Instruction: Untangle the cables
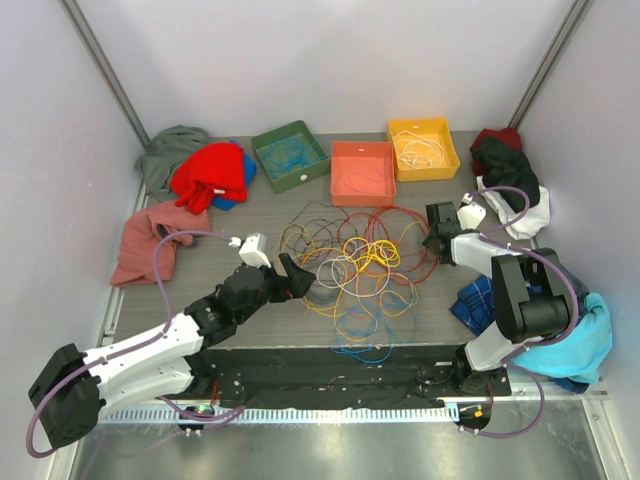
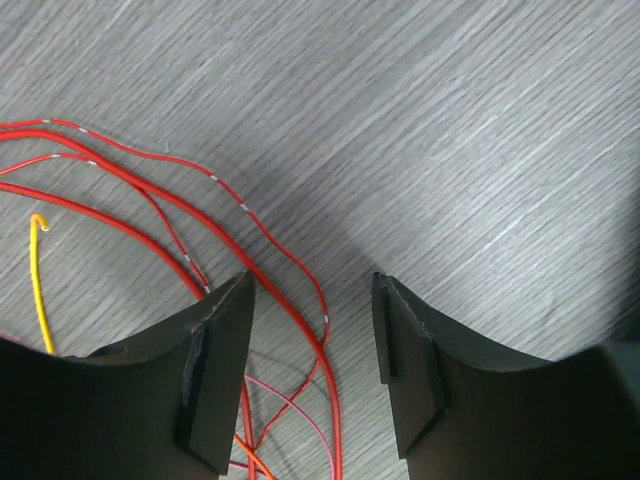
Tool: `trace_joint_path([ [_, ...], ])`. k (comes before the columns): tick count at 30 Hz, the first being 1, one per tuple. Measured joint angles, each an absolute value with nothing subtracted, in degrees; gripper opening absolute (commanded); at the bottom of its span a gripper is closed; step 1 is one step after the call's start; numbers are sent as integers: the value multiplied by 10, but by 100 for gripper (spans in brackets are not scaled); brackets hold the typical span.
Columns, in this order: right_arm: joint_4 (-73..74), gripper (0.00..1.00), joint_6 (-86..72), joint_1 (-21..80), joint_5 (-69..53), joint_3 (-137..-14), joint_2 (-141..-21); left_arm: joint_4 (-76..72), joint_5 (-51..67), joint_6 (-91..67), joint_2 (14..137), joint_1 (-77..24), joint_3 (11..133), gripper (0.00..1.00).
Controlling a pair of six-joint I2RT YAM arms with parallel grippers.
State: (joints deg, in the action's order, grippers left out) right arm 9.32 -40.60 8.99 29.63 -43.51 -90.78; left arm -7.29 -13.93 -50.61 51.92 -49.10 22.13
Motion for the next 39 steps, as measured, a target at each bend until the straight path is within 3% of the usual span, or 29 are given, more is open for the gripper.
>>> trace_joint_path([
  [20,41,2,-410,88,262,-425,-913,-82,-138,-508,525,-491,221,90],
  [27,107,1,-413,88,220,-408,-840,-83,-135,-509,525,-491,221,90],
  [39,216,1,-406,124,188,-491,-535,-83,-140,-509,516,-491,221,90],
])
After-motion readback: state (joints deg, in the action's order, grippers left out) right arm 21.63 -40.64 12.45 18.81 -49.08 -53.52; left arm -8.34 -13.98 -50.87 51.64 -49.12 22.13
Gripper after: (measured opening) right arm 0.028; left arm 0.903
